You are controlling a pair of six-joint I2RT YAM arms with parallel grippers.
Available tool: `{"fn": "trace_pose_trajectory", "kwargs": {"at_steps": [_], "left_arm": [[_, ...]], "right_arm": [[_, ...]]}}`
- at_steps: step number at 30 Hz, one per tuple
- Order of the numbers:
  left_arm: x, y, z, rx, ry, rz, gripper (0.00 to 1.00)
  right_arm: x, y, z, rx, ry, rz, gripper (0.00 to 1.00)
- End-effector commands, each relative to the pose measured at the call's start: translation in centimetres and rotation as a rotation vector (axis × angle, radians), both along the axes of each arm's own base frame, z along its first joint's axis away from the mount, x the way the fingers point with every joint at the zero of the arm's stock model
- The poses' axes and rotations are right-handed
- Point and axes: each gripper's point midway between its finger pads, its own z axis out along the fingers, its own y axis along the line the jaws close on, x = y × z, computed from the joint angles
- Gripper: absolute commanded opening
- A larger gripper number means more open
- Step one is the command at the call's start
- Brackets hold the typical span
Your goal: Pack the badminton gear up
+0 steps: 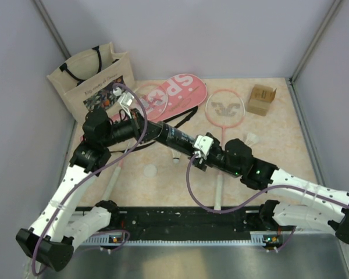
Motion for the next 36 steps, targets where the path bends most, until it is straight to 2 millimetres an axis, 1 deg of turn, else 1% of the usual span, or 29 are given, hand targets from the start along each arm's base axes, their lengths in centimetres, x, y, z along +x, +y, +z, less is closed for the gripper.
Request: {"fn": "trace_pose_trajectory", "kwargs": {"at_steps": [1, 4, 8, 11, 13, 15, 19, 21, 22, 24, 27, 30, 33, 35, 36], "left_arm": [[-1.3, 0.0, -1.7, 0.040, 0.042, -0.045, 0.12], [-1.6, 0.3, -0.8, 0.052, -0.002, -0.041, 0.25], [-2.4, 0.6, 1.6, 0.039, -0.084, -0.043, 0.46], [-3.2, 1.1, 3.3, 0.047, -0.166, -0.044, 0.57], [-3.5, 1.3, 4.3, 0.056, -0.221, -0.044, 0.61], [-3.1, 1.8, 5.1, 0.072, -0.241, 0.000, 0.64], [-3.4, 2.1, 7.3, 0.065, -0.298, 0.009, 0.66], [-3.5, 2.2, 8.1, 0.077, -0.341, 0.013, 0.66], [-3.2, 2.4, 8.2, 0.098, -0.361, 0.020, 0.67], [-2.6, 2.9, 8.1, 0.161, -0.390, 0.050, 0.67], [0.0, 4.3, 6.7, 0.260, -0.371, 0.175, 0.67], [1.7, 5.1, 4.9, 0.317, -0.357, 0.243, 0.67], [2.9, 5.0, 2.7, 0.345, -0.311, 0.260, 0.67], [3.7, 4.4, 1.0, 0.347, -0.277, 0.244, 0.67], [4.2, 4.2, 0.1, 0.348, -0.260, 0.239, 0.67]], "right_arm": [[0.0, 1.8, 5.8, 0.159, -0.123, 0.044, 0.26], [-0.1, 1.4, 5.1, 0.128, -0.119, 0.048, 0.26], [-0.7, 0.7, 4.9, 0.110, -0.125, 0.057, 0.27], [-0.9, 0.0, 4.3, 0.086, -0.123, 0.053, 0.27], [-1.0, -0.5, 4.0, 0.074, -0.117, 0.036, 0.27], [-1.1, -0.8, 3.6, 0.073, -0.093, 0.027, 0.27], [-1.5, -1.0, 3.1, 0.071, -0.066, 0.032, 0.27], [-1.6, -1.2, 3.2, 0.076, -0.056, 0.023, 0.27], [-1.1, -1.8, 3.3, 0.078, -0.055, -0.014, 0.27], [-0.7, -2.5, 3.6, 0.098, -0.044, -0.064, 0.27], [-0.7, -3.9, 5.0, 0.170, -0.064, -0.119, 0.27], [-0.5, -5.5, 5.4, 0.234, -0.076, -0.195, 0.27], [-0.3, -7.2, 5.4, 0.271, -0.069, -0.266, 0.27], [-0.2, -8.3, 5.6, 0.284, -0.075, -0.307, 0.27], [-0.3, -8.8, 6.0, 0.300, -0.083, -0.319, 0.27]]}}
